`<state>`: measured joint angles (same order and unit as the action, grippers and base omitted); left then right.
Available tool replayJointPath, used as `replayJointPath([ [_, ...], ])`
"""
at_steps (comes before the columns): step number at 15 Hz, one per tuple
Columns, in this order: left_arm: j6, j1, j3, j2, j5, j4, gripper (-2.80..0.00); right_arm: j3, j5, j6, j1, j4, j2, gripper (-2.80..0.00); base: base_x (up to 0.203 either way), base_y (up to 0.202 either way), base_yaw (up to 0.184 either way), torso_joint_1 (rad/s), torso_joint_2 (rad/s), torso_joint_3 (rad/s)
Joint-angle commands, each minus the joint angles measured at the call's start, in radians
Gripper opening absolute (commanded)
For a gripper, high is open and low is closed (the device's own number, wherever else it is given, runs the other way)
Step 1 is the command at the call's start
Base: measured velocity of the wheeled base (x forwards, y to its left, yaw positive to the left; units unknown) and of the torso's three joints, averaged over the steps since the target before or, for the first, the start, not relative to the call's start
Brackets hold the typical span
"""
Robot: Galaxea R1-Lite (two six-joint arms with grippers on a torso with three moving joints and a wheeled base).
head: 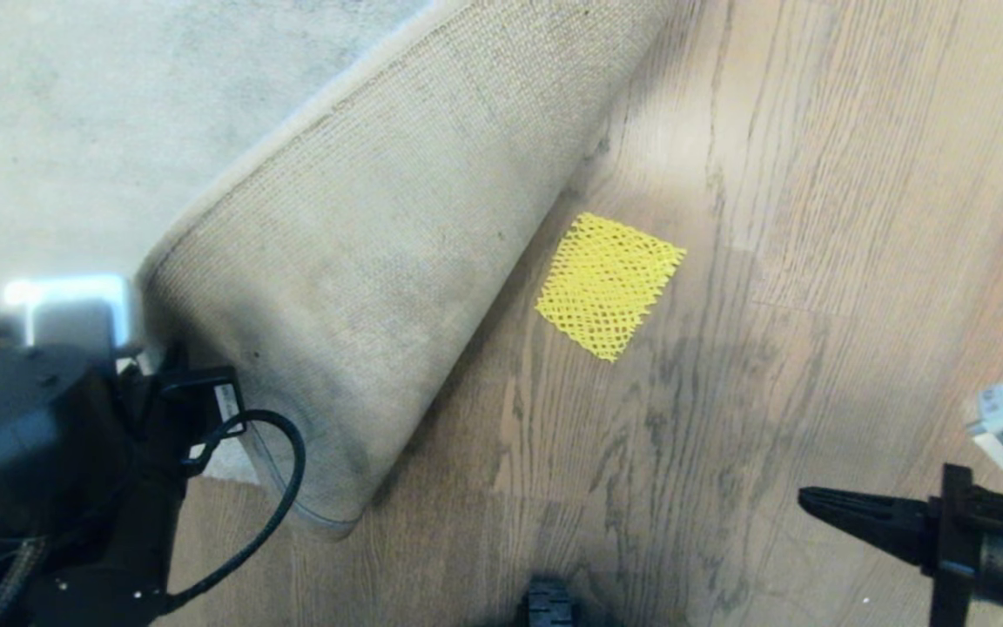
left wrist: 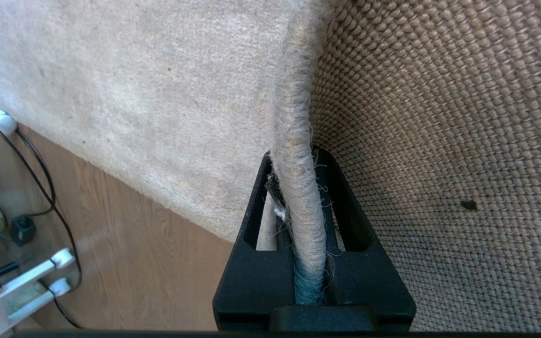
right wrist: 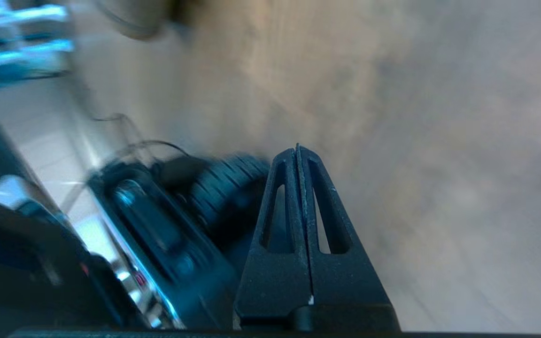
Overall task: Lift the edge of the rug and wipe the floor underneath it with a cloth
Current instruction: Pick up the foam protection net
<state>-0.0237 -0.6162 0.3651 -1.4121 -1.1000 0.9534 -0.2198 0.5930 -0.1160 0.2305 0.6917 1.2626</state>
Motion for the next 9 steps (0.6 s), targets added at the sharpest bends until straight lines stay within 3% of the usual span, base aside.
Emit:
replayJointPath([
  [1, 0.002, 0.001, 0.003, -0.019, -0.006, 0.005, -2.80, 0.000, -0.033, 0.020, 0.092, 0.214, 0.233, -2.80, 0.000, 0.000, 0.000, 0.000, 0.00, 0.000],
  [3, 0.002, 0.001, 0.003, -0.019, -0.006, 0.005, -2.80, -0.011, -0.172, 0.072, 0.210, 0.476, 0.369, -2.80, 0.000, 0.000, 0.000, 0.000, 0.00, 0.000],
  [4, 0.004, 0.001, 0.003, -0.019, -0.006, 0.005, -2.80, -0.025, -0.279, 0.122, 0.288, 0.587, 0.414, -2.80, 0.000, 0.000, 0.000, 0.000, 0.00, 0.000],
  [6, 0.004, 0.001, 0.003, -0.019, -0.006, 0.005, -2.80, -0.086, -0.537, 0.208, 0.435, 0.703, 0.481, -2.80, 0.000, 0.000, 0.000, 0.000, 0.00, 0.000],
  [7, 0.005, 0.001, 0.003, -0.019, -0.006, 0.005, -2.80, -0.120, -0.619, 0.229, 0.477, 0.731, 0.511, -2.80, 0.000, 0.000, 0.000, 0.000, 0.00, 0.000],
  [9, 0.005, 0.001, 0.003, -0.019, -0.006, 0.005, -2.80, -0.164, -0.659, 0.243, 0.491, 0.750, 0.534, -2.80, 0.000, 0.000, 0.000, 0.000, 0.00, 0.000],
])
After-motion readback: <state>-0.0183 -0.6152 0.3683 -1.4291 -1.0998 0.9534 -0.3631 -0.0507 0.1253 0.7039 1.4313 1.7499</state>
